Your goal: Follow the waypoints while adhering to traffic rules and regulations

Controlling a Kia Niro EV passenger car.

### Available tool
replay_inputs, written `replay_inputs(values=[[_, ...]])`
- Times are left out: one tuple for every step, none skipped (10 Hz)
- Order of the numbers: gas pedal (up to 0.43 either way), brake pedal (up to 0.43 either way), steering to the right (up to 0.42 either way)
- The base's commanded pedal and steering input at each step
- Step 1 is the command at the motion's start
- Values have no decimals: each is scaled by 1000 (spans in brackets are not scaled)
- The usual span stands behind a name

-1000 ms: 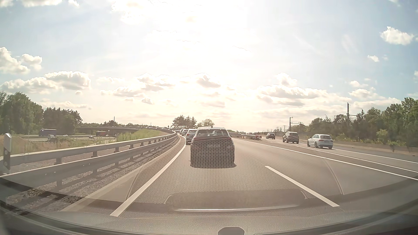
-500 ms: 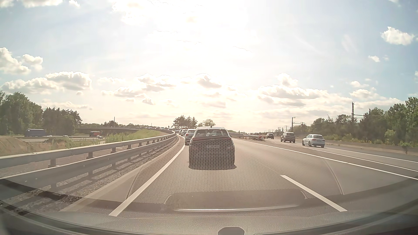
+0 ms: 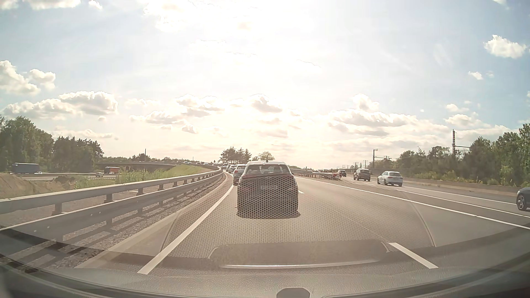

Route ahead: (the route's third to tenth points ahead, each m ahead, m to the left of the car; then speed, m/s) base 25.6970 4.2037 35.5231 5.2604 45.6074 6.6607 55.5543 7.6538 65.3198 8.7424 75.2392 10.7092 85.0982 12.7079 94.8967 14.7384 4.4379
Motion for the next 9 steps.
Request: replay_inputs(values=[[0,0,-7],[0,0,-7],[0,6,-7],[0,6,-7],[0,12,-8],[0,6,-9],[0,12,-10],[0,18,-11],[0,24,-12]])
